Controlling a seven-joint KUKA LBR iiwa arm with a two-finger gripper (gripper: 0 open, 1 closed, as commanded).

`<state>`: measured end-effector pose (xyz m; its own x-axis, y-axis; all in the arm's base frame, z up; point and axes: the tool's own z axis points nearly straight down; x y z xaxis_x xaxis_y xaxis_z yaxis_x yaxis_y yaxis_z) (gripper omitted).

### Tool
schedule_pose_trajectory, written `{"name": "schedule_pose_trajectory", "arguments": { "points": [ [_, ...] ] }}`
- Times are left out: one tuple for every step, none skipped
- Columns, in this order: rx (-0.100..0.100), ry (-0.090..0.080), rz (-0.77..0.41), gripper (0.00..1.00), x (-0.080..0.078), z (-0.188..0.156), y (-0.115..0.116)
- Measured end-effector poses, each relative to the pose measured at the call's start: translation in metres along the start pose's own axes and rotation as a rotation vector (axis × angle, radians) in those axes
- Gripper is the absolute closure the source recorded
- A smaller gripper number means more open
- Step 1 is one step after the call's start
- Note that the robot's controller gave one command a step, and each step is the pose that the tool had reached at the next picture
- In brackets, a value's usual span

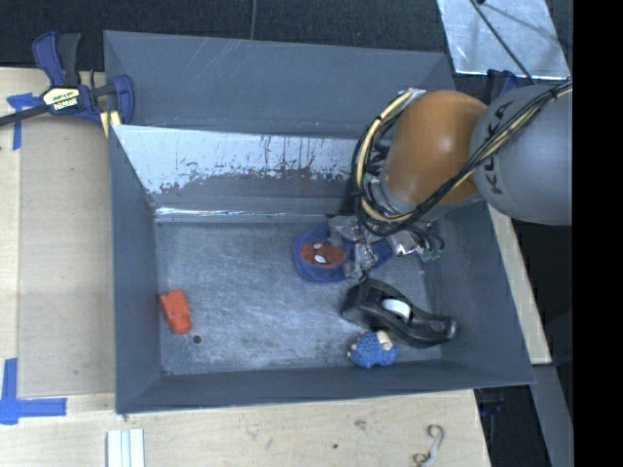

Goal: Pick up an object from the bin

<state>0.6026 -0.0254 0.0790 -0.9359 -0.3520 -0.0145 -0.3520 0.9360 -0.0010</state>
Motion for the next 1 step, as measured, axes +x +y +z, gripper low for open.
{"name": "schedule_pose_trajectory", "arguments": {
  "points": [
    [0.005,0.003,-0.073,1.0,0.0135,-0.1987,-0.015]
  ]
}}
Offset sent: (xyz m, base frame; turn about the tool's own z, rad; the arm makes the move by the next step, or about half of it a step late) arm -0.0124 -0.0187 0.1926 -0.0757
